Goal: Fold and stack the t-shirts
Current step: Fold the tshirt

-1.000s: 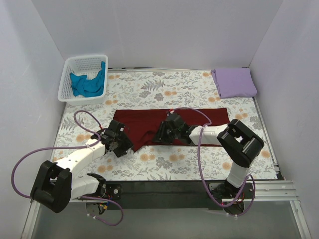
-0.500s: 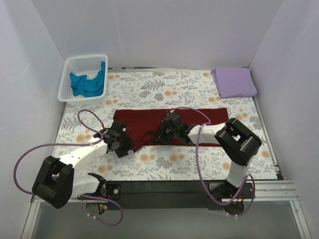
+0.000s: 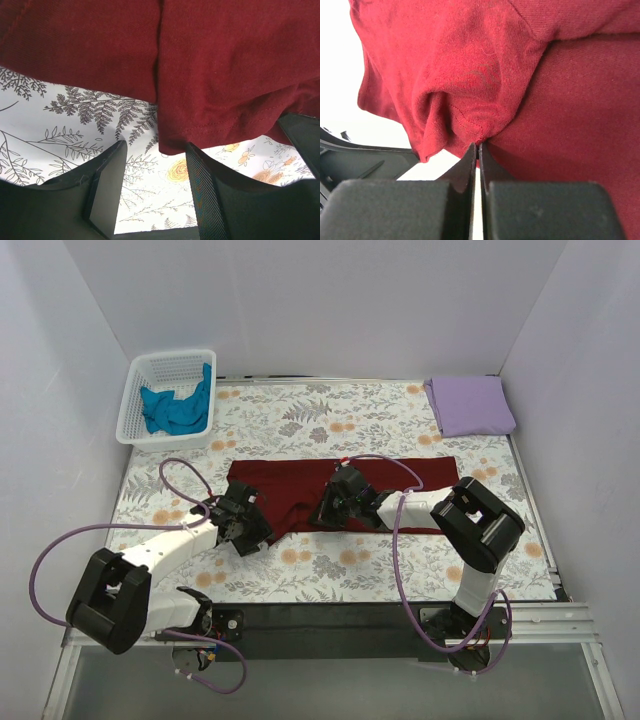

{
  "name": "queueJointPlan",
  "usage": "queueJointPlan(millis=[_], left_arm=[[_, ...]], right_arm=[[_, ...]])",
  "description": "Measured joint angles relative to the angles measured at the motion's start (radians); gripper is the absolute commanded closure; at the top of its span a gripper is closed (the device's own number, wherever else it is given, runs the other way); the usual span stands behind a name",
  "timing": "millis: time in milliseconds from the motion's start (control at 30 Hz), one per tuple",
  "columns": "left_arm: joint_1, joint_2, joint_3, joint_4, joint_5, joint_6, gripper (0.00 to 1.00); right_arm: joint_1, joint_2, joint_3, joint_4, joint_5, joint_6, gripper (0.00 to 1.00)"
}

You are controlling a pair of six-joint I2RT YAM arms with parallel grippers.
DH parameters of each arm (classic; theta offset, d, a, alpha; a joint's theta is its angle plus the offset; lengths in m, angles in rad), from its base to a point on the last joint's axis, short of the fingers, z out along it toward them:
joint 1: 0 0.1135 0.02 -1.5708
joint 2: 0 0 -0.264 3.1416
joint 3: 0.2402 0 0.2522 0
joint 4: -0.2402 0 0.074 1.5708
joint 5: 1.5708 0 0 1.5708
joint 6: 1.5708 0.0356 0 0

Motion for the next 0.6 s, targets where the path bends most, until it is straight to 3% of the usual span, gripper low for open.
queueJointPlan(millis=[600], left_arm=[[-0.006, 0.06, 0.029, 0.02, 0.017, 0.001, 0.67]], right_arm=[[0.0, -0.002, 0.0, 0.0, -0.01, -0.042, 0.99]])
